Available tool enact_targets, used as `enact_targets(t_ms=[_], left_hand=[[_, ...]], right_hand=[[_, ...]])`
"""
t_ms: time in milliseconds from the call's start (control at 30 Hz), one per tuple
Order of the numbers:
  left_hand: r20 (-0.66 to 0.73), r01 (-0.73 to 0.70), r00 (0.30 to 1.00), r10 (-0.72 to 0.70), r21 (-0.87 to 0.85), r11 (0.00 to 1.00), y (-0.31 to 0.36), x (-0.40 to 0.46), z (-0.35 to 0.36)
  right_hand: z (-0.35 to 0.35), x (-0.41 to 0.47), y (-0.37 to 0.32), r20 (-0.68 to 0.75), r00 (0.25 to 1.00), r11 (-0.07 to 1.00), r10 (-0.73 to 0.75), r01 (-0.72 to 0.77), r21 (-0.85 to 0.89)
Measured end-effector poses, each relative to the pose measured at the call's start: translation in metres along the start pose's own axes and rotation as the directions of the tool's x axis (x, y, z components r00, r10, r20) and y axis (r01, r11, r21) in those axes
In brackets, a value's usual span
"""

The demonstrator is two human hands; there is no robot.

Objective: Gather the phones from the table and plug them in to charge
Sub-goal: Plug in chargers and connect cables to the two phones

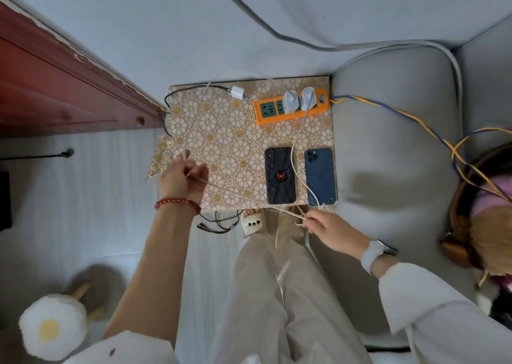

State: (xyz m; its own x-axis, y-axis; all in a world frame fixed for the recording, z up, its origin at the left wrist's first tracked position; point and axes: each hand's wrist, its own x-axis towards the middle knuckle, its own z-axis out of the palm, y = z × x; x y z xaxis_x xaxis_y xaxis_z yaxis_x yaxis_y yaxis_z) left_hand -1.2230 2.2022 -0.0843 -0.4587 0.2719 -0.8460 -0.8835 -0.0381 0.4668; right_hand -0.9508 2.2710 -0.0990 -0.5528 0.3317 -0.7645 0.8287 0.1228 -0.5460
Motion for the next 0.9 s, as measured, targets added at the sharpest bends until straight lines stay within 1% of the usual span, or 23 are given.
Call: enact_targets(t_ms=[33,67,100,133,167,200,233,267,300,367,400,433,500,567,600,633,667,700,767,800,833,867,900], left_hand=[[-0.06,0.01,0.998,-0.01,0.006,1.0,0.004,0.004,-0.003],[-0.113,0.012,0.994,-0.003,0.083,0.996,0.005,0.008,-0.005],[-0.153,-0.003,0.987,0.044,0.261,0.965,0.004,0.012,-0.007],[-0.148,-0.042,0.979,0.143,0.537,0.843,-0.001,0.014,-0.01],[-0.045,-0.146,0.954,0.295,0.793,0.592,-0.007,0.013,-0.012],[0.17,-0.308,0.891,0.422,0.908,0.285,-0.016,0.009,-0.014],[0.415,-0.475,0.79,0.451,0.88,0.023,-0.025,0.002,-0.015],[0.601,-0.593,0.717,0.352,0.792,-0.143,-0.035,-0.006,-0.015],[0.697,-0.665,0.691,0.193,0.717,-0.21,-0.044,-0.012,-0.014],[0.726,-0.726,0.682,-0.088,0.659,-0.197,-0.059,-0.025,-0.015],[0.739,-0.748,0.663,-0.121,0.643,-0.166,-0.061,-0.027,-0.016],[0.754,-0.756,0.652,-0.071,0.643,-0.121,-0.058,-0.026,-0.017],[0.699,-0.706,0.694,0.173,0.708,-0.024,-0.046,-0.02,-0.018],[0.483,-0.585,0.767,0.421,0.797,0.15,-0.024,-0.011,-0.02],[0.351,-0.52,0.792,0.498,0.816,0.252,-0.013,-0.005,-0.022],[0.245,-0.467,0.803,0.543,0.825,0.319,-0.003,0.002,-0.026],[0.197,-0.428,0.806,0.558,0.845,0.321,0.005,0.007,-0.03],[0.21,-0.395,0.808,0.55,0.886,0.242,0.01,0.011,-0.034],[0.397,-0.389,0.795,0.46,0.914,-0.116,0.007,0.011,-0.039],[0.523,-0.436,0.772,0.362,0.849,-0.298,-0.001,0.008,-0.04],[0.629,-0.499,0.743,0.228,0.747,-0.439,-0.011,0.001,-0.037],[0.702,-0.575,0.709,0.069,0.631,-0.52,-0.024,-0.009,-0.032],[0.739,-0.648,0.669,-0.08,0.528,-0.549,-0.038,-0.017,-0.028]], right_hand=[[-0.001,0.0,0.008,-0.031,0.999,1.0,0.028,-0.028,-0.004],[-0.002,-0.001,0.012,-0.082,0.996,0.999,0.034,-0.035,-0.01],[-0.003,0.0,0.012,-0.13,0.991,1.0,0.025,-0.027,-0.013],[-0.003,0.001,0.008,-0.165,0.986,1.0,0.0,-0.003,-0.015],[-0.004,0.003,0.001,-0.186,0.982,0.999,-0.039,0.036,-0.019],[-0.004,0.005,-0.009,-0.196,0.977,0.997,-0.083,0.081,-0.021],[-0.004,0.008,-0.019,-0.199,0.972,0.992,-0.124,0.125,-0.008],[-0.005,0.01,-0.03,-0.203,0.967,0.986,-0.156,0.163,0.019],[-0.007,0.012,-0.041,-0.215,0.96,0.979,-0.179,0.195,0.059],[-0.013,0.014,-0.058,-0.257,0.945,0.957,-0.203,0.247,0.151],[-0.016,0.014,-0.063,-0.267,0.941,0.947,-0.208,0.261,0.185],[-0.02,0.013,-0.065,-0.256,0.944,0.943,-0.21,0.264,0.202],[-0.025,0.008,-0.061,-0.19,0.962,0.951,-0.194,0.232,0.203],[-0.027,0.002,-0.045,-0.12,0.984,0.971,-0.133,0.154,0.185],[-0.027,-0.001,-0.035,-0.098,0.991,0.98,-0.09,0.105,0.167],[-0.027,-0.004,-0.025,-0.082,0.996,0.989,-0.043,0.054,0.141],[-0.025,-0.007,-0.017,-0.077,0.997,0.993,-0.001,0.01,0.116],[-0.023,-0.009,-0.012,-0.084,0.996,0.995,0.025,-0.016,0.102],[-0.018,-0.009,-0.013,-0.09,0.996,0.996,0.012,-0.004,0.091],[-0.015,-0.006,-0.019,-0.081,0.996,0.996,-0.026,0.033,0.08],[-0.013,-0.004,-0.027,-0.074,0.994,0.994,-0.078,0.083,0.07],[-0.01,-0.001,-0.036,-0.075,0.989,0.989,-0.13,0.135,0.067],[-0.009,0.001,-0.044,-0.084,0.981,0.981,-0.172,0.179,0.075]])
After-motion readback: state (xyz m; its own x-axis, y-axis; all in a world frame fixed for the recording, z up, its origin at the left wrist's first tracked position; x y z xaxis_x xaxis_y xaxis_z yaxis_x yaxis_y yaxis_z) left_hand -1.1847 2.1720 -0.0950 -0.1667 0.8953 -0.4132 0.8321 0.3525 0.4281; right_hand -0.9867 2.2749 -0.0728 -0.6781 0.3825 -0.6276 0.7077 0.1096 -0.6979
